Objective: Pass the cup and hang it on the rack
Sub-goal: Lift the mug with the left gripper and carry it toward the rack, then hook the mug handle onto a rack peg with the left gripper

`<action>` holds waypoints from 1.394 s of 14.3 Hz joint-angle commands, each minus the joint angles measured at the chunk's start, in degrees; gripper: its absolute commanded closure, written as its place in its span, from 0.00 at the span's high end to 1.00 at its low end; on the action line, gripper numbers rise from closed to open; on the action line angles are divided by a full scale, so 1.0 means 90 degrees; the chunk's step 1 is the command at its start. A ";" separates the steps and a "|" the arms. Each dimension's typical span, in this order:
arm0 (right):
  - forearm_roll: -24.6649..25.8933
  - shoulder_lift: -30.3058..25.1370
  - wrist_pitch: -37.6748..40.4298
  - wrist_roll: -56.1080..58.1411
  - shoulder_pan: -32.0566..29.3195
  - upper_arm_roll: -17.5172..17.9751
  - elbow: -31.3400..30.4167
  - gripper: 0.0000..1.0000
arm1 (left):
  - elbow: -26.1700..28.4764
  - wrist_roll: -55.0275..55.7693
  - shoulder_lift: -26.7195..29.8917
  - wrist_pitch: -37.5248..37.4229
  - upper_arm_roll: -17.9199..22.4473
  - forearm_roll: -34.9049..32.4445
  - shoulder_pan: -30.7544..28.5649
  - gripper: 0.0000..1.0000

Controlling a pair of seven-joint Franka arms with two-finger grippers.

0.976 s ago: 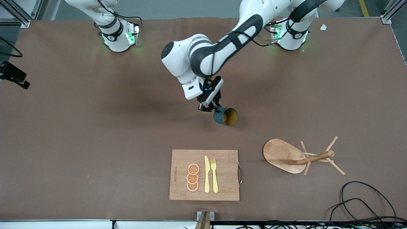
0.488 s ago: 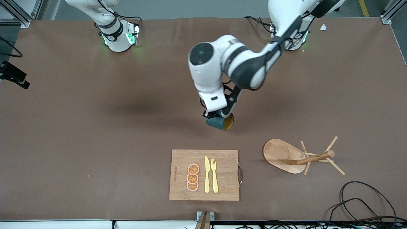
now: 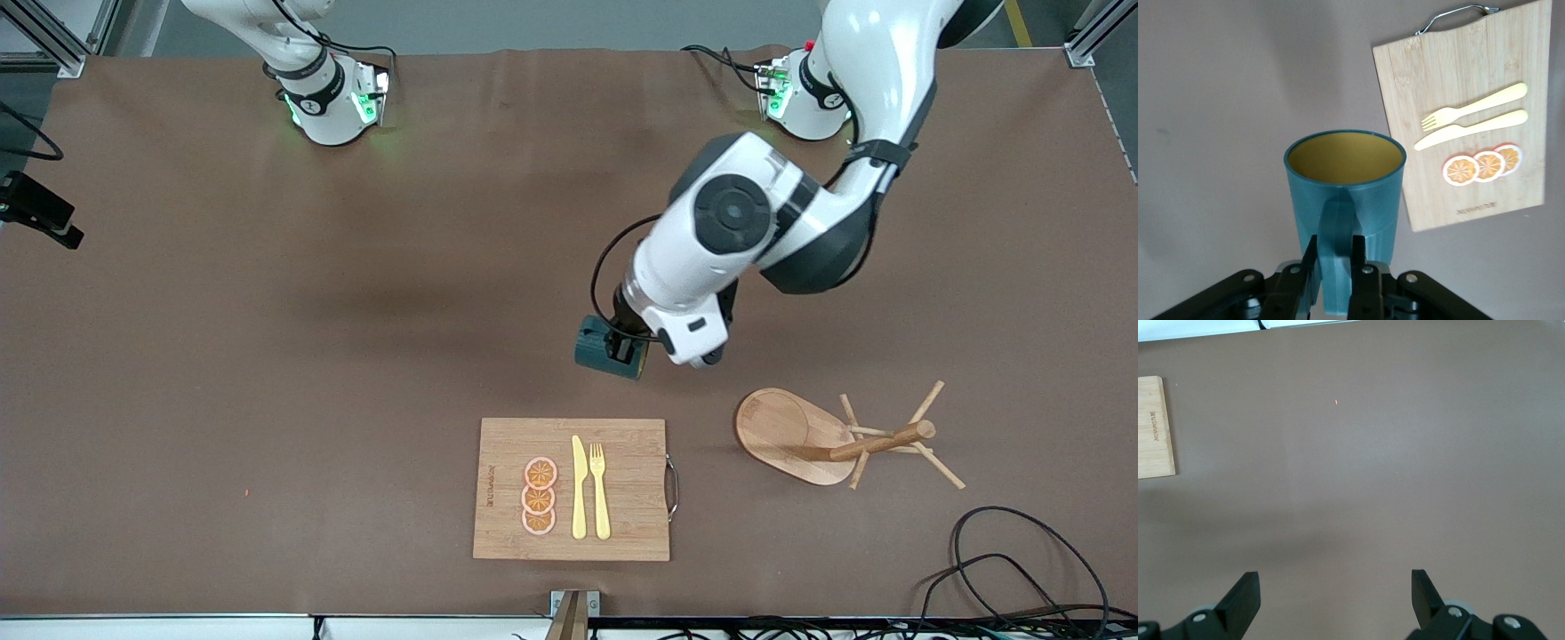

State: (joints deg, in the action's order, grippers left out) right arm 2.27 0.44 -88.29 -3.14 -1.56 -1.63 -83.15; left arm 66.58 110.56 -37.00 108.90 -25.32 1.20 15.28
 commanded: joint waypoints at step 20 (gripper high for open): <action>0.0090 0.0030 0.0073 0.0036 0.0018 0.0005 0.0088 1.00 | 0.0239 -0.3993 0.0029 -0.0957 0.0049 0.3382 -0.3484 0.00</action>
State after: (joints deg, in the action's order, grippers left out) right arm 2.27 0.44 -88.28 -3.14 -1.55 -1.59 -83.14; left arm 68.57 76.32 -36.60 101.07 -24.45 32.42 -14.91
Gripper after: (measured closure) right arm 0.000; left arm 0.789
